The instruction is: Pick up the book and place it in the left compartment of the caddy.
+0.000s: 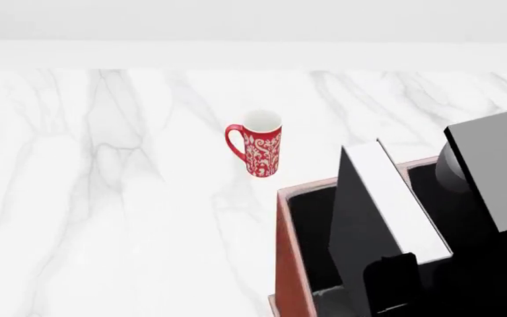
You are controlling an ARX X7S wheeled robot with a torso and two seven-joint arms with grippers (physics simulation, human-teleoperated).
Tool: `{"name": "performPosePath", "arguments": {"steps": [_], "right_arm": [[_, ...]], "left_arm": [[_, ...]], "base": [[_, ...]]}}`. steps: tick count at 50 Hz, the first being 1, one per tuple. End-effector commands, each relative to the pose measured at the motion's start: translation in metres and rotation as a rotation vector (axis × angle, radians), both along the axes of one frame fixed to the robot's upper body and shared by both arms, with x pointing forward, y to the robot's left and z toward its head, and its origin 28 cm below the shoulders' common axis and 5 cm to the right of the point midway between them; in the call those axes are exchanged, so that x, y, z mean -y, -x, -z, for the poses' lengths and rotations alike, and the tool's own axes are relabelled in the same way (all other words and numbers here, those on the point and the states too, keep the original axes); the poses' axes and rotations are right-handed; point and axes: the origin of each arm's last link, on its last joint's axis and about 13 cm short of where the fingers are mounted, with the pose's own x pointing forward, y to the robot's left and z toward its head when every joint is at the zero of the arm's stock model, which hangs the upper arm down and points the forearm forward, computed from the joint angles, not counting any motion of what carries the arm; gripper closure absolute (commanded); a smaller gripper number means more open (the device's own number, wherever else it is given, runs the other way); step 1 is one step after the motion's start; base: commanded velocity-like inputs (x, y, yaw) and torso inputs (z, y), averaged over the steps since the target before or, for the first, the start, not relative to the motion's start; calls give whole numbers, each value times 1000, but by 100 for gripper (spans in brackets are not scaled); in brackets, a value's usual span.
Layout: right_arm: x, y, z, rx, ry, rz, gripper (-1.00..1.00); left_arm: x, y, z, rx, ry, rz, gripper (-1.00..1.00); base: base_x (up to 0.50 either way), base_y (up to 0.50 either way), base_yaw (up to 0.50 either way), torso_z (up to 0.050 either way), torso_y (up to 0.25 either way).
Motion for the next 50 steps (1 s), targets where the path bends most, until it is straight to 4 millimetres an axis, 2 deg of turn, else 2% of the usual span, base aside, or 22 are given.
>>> {"name": "performPosePath", "arguments": {"steps": [1,20,41,50], "right_arm": [[4,-10,4,51,-2,28,100],[7,-22,14,60,-21,65,100],[6,-47,31,60,-2,75,100],[4,-51,36,54,2,76,100]], "left_arm": [[0,0,0,0,-2,0,-100],[1,0,0,0,-5,1,-100],[0,0,-1,2,-5,-1,-100],[1,0,0,0,-8,3,-100]], "base": [[0,0,0,0,10],[0,0,0,0,1],[0,0,0,0,1],[0,0,0,0,2]]}}
